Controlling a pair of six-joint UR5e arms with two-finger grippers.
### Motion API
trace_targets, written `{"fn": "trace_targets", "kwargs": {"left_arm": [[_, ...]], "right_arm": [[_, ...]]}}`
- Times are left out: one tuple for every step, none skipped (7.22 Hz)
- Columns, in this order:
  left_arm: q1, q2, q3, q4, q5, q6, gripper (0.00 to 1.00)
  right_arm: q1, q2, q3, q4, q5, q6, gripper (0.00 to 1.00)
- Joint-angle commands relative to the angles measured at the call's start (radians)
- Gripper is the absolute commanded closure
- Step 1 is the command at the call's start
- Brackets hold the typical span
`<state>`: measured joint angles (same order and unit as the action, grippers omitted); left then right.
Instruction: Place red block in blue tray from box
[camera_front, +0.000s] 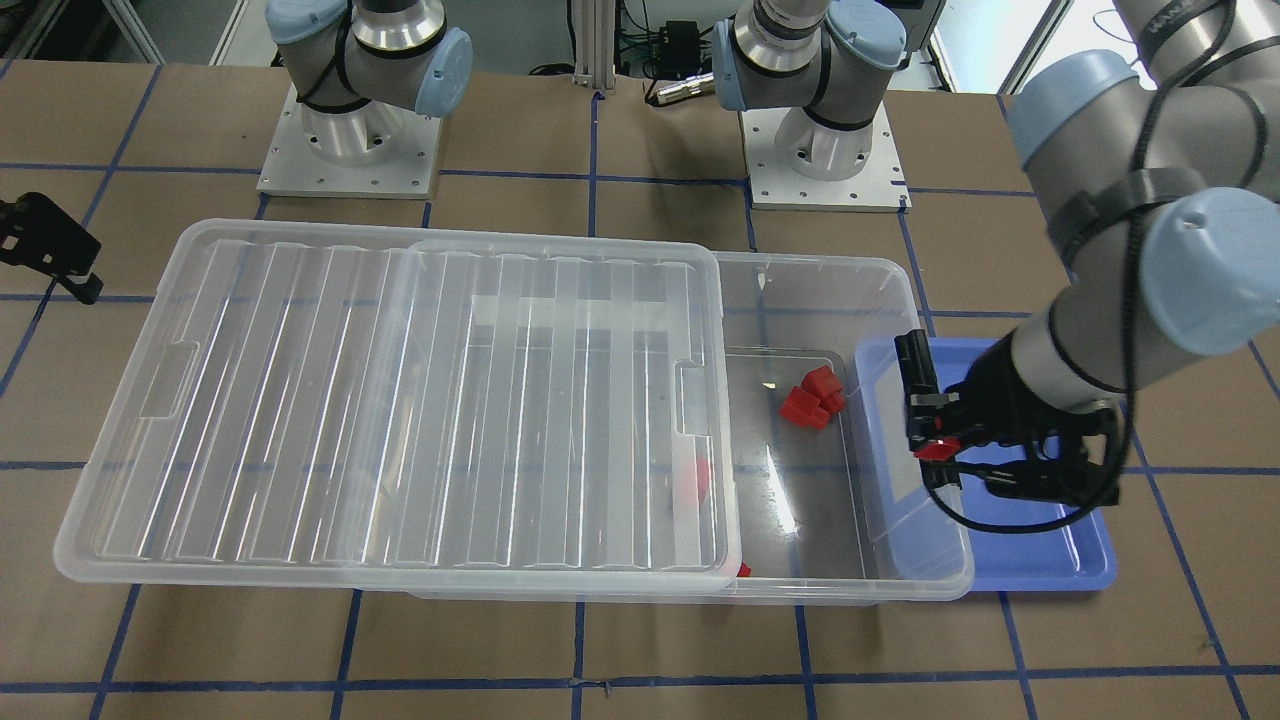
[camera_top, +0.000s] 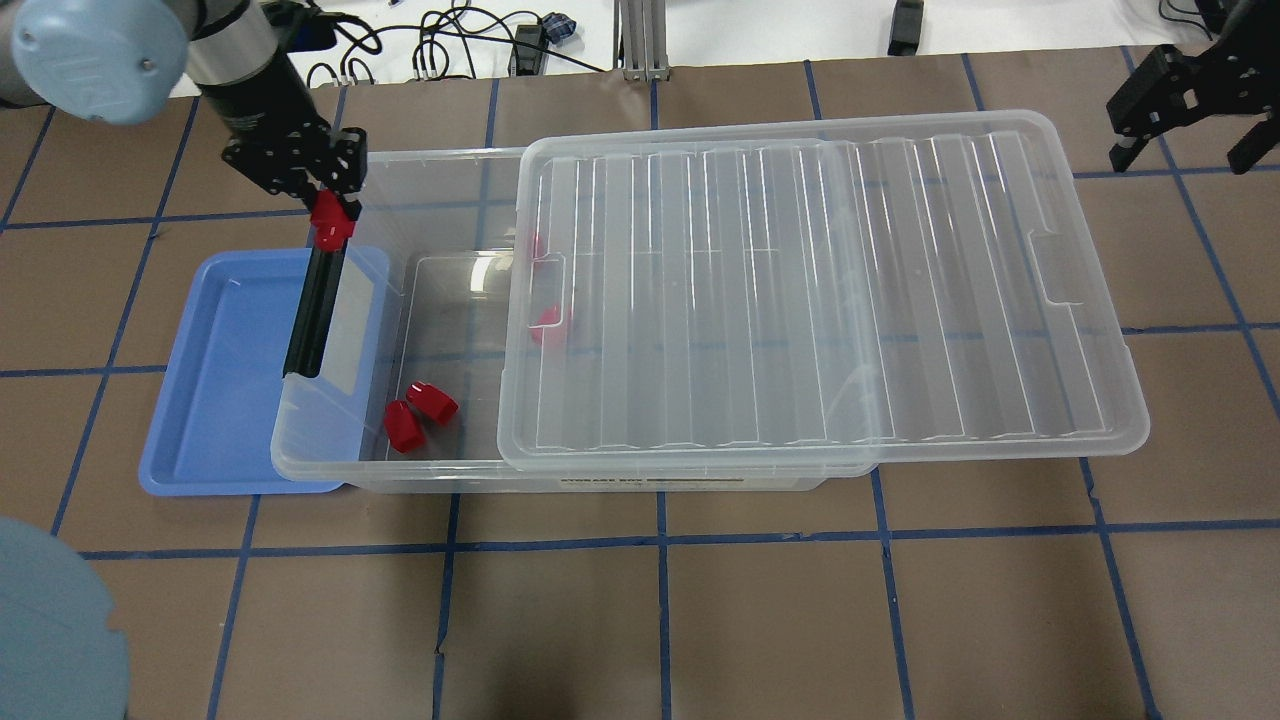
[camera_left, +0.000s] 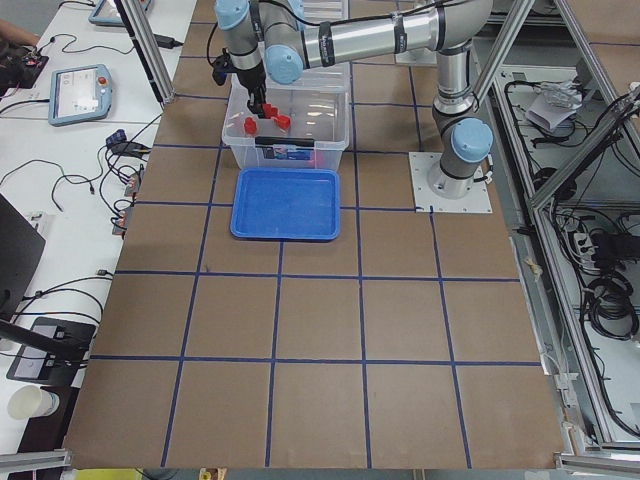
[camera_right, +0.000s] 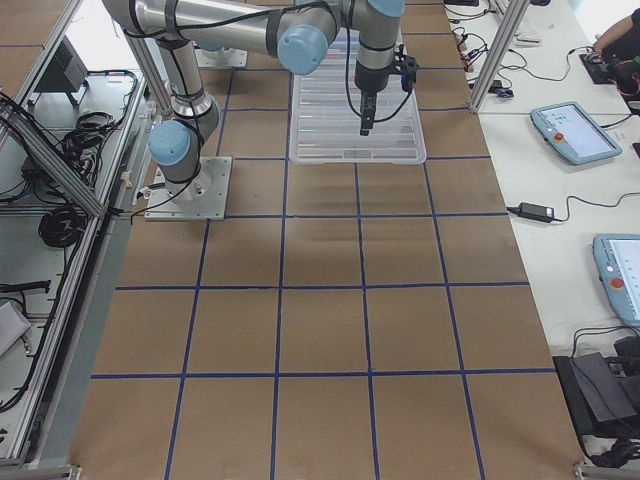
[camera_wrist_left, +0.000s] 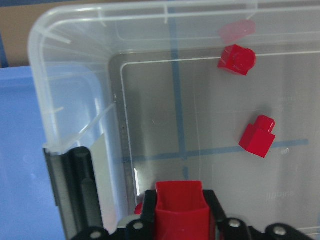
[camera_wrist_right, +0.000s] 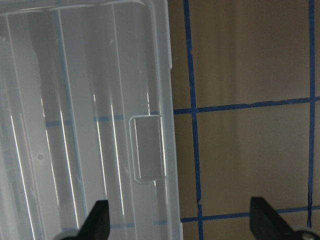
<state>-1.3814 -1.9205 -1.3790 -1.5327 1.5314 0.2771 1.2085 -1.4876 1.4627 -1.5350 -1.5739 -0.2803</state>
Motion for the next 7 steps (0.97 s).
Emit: {"fn": "trace_targets", "kwargs": {"left_arm": [[0.166, -0.024, -0.026, 0.009, -0.005, 0.221, 1.0], [0.201, -0.043, -0.085, 0.099, -0.007, 0.325, 1.0], [0.24, -0.051, -0.18, 0.218, -0.007, 0.353, 1.0], [0.258, -0.048, -0.263, 0.306, -0.007, 0.353, 1.0], [0.26, -0.052, -0.334, 0.427, -0.004, 0.356, 1.0], [0.259, -0.064, -0.383, 0.518, -0.004, 0.346, 1.0], [0.259, -0.068, -0.409, 0.531, -0.005, 0.355, 0.96]], "right_arm": [[-0.024, 0.006, 0.046, -0.014, 0.0, -0.02, 0.0], [-0.027, 0.006, 0.107, -0.09, -0.023, -0.026, 0.0], [-0.046, 0.006, 0.167, -0.155, -0.073, -0.028, 0.0], [-0.073, 0.009, 0.227, -0.225, -0.089, -0.036, 0.0], [-0.081, 0.016, 0.264, -0.275, -0.09, -0.049, 0.0], [-0.081, 0.023, 0.275, -0.296, -0.091, -0.049, 0.0], [-0.083, 0.047, 0.284, -0.301, -0.091, -0.049, 0.0]]}}
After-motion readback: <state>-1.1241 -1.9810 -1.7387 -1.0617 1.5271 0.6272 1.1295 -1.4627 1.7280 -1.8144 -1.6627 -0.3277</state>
